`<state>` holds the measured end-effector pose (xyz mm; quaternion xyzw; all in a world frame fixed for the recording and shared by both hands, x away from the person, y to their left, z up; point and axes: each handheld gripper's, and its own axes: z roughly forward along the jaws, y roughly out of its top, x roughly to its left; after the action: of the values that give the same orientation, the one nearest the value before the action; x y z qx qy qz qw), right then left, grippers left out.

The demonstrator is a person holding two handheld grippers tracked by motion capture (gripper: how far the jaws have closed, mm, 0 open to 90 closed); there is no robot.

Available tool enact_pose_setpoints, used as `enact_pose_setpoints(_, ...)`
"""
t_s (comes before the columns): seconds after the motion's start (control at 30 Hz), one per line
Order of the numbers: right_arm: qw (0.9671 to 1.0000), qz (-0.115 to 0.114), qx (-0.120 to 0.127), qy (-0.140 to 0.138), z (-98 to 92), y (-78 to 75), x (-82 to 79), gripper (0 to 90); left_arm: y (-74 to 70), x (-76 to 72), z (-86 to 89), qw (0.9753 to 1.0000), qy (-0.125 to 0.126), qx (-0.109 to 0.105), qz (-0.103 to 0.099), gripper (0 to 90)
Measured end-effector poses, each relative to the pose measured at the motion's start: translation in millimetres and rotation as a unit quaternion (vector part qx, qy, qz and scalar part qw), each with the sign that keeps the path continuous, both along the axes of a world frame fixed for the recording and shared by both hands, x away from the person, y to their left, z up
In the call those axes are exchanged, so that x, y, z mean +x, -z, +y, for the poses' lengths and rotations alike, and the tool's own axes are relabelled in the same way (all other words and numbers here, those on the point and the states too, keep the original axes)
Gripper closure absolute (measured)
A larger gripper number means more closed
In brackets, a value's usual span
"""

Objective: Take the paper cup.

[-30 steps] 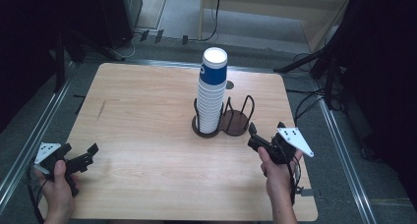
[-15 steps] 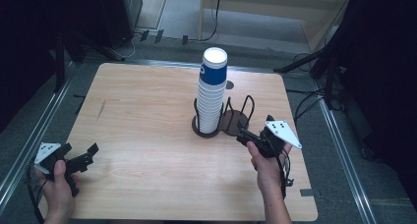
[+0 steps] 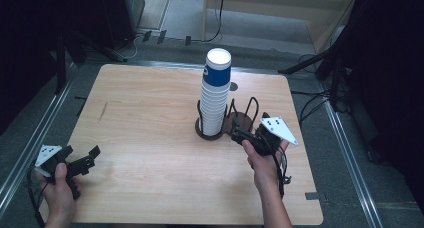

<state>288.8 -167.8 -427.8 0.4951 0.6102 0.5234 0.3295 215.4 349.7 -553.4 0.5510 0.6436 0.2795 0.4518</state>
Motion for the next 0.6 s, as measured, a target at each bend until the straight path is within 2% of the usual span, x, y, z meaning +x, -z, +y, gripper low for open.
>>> enact_pose_setpoints(0.6, 0.9996, -0.010, 0.006, -0.024, 24.2, -11.4, 8.5, 3.1, -0.1, 0.5, -1.5, 1.0000, 0.000, 0.003, -0.004, 0.0)
